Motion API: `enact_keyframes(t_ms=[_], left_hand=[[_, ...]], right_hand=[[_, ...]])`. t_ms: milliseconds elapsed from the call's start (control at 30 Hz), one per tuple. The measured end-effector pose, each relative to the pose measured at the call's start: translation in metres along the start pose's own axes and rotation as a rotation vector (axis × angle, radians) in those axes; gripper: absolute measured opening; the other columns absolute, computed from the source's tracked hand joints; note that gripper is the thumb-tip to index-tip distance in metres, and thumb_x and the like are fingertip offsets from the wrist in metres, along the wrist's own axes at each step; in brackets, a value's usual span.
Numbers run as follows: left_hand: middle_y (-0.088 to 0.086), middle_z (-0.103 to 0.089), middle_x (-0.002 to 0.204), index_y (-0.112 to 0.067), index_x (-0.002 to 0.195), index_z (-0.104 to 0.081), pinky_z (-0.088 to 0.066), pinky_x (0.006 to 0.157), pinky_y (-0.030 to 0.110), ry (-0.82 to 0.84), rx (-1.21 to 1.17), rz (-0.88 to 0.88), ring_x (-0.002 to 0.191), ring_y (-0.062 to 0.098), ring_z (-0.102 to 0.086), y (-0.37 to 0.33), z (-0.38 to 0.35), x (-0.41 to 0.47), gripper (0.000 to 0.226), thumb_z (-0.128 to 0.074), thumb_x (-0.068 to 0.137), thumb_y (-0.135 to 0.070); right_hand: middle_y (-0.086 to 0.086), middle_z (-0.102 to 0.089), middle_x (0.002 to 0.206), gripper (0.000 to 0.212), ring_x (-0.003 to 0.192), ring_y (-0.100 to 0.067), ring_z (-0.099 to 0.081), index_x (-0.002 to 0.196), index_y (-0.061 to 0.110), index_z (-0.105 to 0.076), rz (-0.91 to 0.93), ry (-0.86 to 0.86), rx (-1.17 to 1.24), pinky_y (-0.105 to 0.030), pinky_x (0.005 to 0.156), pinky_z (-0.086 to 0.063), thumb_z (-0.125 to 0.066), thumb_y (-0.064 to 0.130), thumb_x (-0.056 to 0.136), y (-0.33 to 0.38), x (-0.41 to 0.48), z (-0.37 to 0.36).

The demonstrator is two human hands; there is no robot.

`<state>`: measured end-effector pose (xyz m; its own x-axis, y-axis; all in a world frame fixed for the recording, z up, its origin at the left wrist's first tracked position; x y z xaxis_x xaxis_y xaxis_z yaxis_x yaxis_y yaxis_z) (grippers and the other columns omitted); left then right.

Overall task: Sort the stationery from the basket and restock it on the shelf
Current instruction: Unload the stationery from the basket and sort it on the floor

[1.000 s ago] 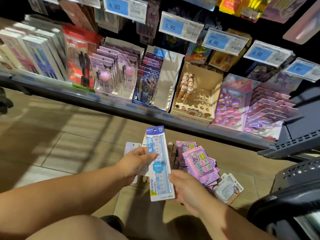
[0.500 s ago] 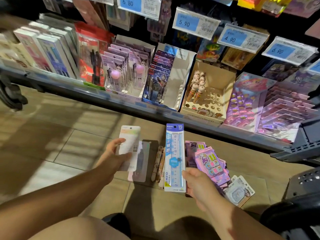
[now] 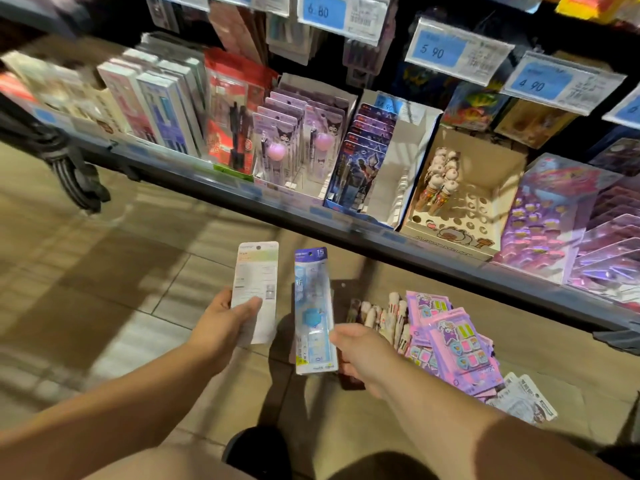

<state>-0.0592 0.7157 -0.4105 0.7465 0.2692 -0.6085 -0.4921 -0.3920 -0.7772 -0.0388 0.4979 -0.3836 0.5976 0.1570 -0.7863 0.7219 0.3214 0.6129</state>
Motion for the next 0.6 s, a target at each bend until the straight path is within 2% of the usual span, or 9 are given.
enact_keyframes(t_ms=[100, 233, 367, 433, 467, 533, 600], left_hand=[[0.014, -0.069, 0.114, -0.011, 0.128, -0.052, -0.055, 0.065, 0.034, -0.069, -0.027, -0.038, 0.088, 0.026, -0.069, -0.007, 0.017, 0.007, 0.033, -0.058, 0.095, -0.012], [0.015, -0.068, 0.117, -0.011, 0.128, -0.049, -0.056, 0.063, 0.030, -0.058, -0.025, -0.040, 0.091, 0.024, -0.070, -0.008, 0.024, 0.011, 0.045, -0.067, 0.088, -0.020], [0.007, -0.067, 0.116, -0.017, 0.130, -0.044, -0.055, 0.062, 0.033, 0.072, 0.054, 0.037, 0.091, 0.022, -0.069, -0.004, 0.005, 0.004, 0.061, -0.078, 0.079, -0.024], [0.001, -0.063, 0.109, -0.021, 0.130, -0.041, -0.053, 0.058, 0.029, 0.131, 0.082, 0.099, 0.081, 0.016, -0.065, 0.001, -0.010, -0.004, 0.080, -0.085, 0.064, -0.032], [0.001, -0.062, 0.098, -0.022, 0.127, -0.042, -0.050, 0.052, 0.025, 0.162, 0.075, 0.133, 0.070, 0.013, -0.061, 0.004, -0.017, -0.009, 0.084, -0.082, 0.054, -0.035], [0.000, -0.060, 0.077, -0.019, 0.119, -0.045, -0.041, 0.045, 0.019, 0.228, 0.018, 0.201, 0.053, 0.010, -0.055, 0.013, -0.032, -0.018, 0.071, -0.075, 0.056, -0.029], [0.002, -0.057, 0.069, -0.017, 0.116, -0.045, -0.035, 0.046, 0.019, 0.310, -0.013, 0.278, 0.048, 0.011, -0.049, 0.022, -0.045, -0.027, 0.058, -0.068, 0.064, -0.026]], right_hand=[[-0.019, -0.053, 0.137, 0.033, 0.127, -0.032, -0.051, 0.128, 0.007, -0.052, -0.083, 0.111, -0.202, -0.038, 0.105, -0.043, -0.044, 0.026, 0.103, 0.008, 0.005, -0.023], [-0.007, -0.046, 0.142, 0.041, 0.127, -0.023, -0.049, 0.140, 0.013, -0.043, -0.131, 0.152, -0.372, -0.035, 0.103, -0.046, -0.043, 0.030, 0.102, 0.002, 0.000, -0.029], [-0.012, -0.052, 0.139, 0.038, 0.123, -0.025, -0.054, 0.140, 0.013, -0.042, -0.148, 0.186, -0.259, -0.034, 0.099, -0.048, -0.038, 0.026, 0.105, -0.004, -0.008, -0.028], [-0.011, -0.056, 0.132, 0.036, 0.110, -0.022, -0.059, 0.137, 0.016, -0.042, -0.123, 0.193, -0.180, -0.030, 0.089, -0.051, -0.036, 0.029, 0.105, -0.004, -0.008, -0.026], [-0.009, -0.057, 0.126, 0.033, 0.105, -0.020, -0.059, 0.135, 0.018, -0.043, -0.110, 0.183, -0.133, -0.027, 0.083, -0.052, -0.036, 0.031, 0.105, -0.003, -0.007, -0.026], [-0.002, -0.057, 0.114, 0.026, 0.104, -0.020, -0.058, 0.126, 0.024, -0.047, -0.089, 0.143, -0.033, -0.025, 0.077, -0.051, -0.039, 0.035, 0.104, 0.001, -0.007, -0.024], [0.003, -0.059, 0.113, 0.020, 0.106, -0.019, -0.059, 0.117, 0.029, -0.051, -0.082, 0.099, 0.050, -0.029, 0.082, -0.051, -0.043, 0.039, 0.102, 0.004, -0.006, -0.018]])
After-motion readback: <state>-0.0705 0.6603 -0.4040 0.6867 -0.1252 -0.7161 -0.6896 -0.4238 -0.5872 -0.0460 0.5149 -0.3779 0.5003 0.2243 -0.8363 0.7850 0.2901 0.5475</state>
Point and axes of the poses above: each hand's wrist, its own x-axis towards the middle knuckle, its own z-axis out of the back of the hand, y = z × x, the point moved 3 cm from there along x, towards the middle knuckle
